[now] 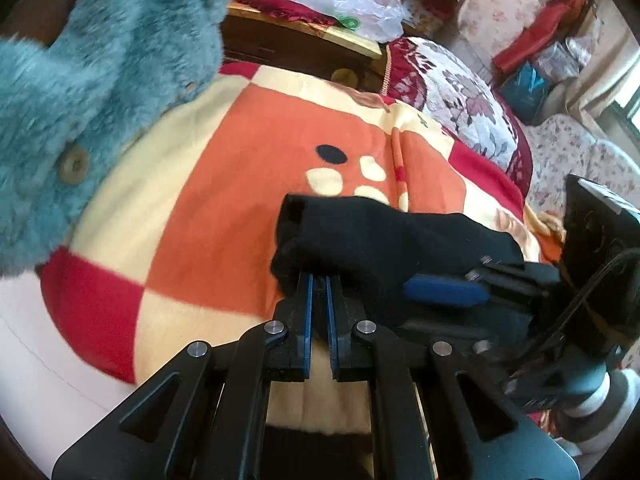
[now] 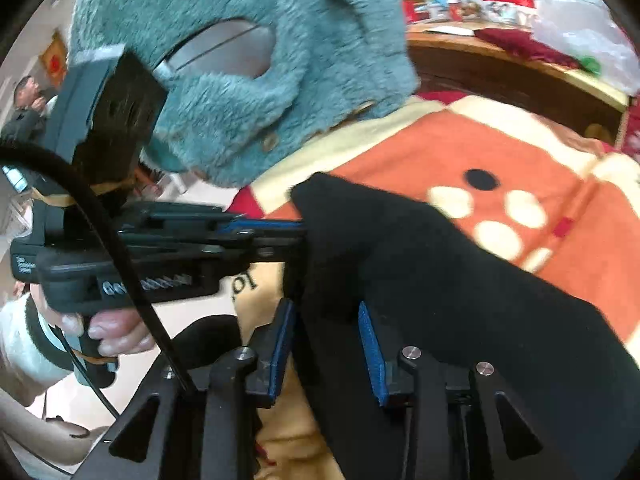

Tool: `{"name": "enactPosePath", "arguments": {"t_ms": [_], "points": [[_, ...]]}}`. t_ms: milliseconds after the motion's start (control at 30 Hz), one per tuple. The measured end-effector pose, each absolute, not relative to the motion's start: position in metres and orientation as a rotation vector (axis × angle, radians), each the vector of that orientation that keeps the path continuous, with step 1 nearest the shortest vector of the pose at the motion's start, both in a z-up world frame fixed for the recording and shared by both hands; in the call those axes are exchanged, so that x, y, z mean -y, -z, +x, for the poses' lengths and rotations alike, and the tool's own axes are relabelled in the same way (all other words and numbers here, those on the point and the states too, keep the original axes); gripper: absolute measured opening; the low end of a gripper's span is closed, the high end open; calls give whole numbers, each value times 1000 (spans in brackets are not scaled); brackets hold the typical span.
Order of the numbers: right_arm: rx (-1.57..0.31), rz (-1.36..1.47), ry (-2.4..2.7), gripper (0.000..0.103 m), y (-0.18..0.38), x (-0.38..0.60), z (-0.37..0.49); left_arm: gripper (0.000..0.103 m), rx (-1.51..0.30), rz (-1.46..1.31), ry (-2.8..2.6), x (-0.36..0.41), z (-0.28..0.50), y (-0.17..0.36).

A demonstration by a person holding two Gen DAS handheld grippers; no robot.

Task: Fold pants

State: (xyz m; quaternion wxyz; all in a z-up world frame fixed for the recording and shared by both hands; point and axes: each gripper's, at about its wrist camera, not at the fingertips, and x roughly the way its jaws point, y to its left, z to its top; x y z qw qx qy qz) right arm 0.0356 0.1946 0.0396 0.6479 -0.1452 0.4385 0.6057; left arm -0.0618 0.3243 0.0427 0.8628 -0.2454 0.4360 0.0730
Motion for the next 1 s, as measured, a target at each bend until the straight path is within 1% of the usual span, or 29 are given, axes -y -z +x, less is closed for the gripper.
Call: {"name": "enactPosePath", "arguments": {"t_ms": [33,67,100,267,400,800,833,867,900,933,967,1000], "points": [[-979,-332,-1377,38,-43,-192,35,5,-918,-533,-160,-327,-66,-39],[-968,-338,-1378,47,-46,-189,33,5,-925,-555,-167,-329,-69,-35],[-959,-354,-1383,51,-48,-189,30,5,-931,-568,-175,-330,-72,-33],[-914,-442,-1384,51,-53,-182,13,5,-913,-549,-231,-325,-88,-37],[-946,-427,-1360,51,-46,-177,14,5,-918,-441,-342,-319,-96,-44],[-964,-314,-1298,52,-54,-139,20,6,-902,-437,-352,-297,-97,-60],[-962,-307,-1289,52,-56,-134,21,10,-906,-441,-349,-295,-96,-60],[-963,-294,-1277,52,-57,-127,22,17,-911,-446,-342,-292,-94,-60],[-965,-283,-1267,52,-58,-121,23,22,-916,-452,-336,-289,-92,-60],[-969,-270,-1255,52,-58,-115,24,30,-920,-462,-320,-285,-90,-61],[-976,-255,-1241,53,-58,-108,26,35,-921,-468,-301,-280,-89,-61],[-990,-232,-1219,53,-58,-97,27,36,-923,-471,-282,-275,-86,-62]]}}
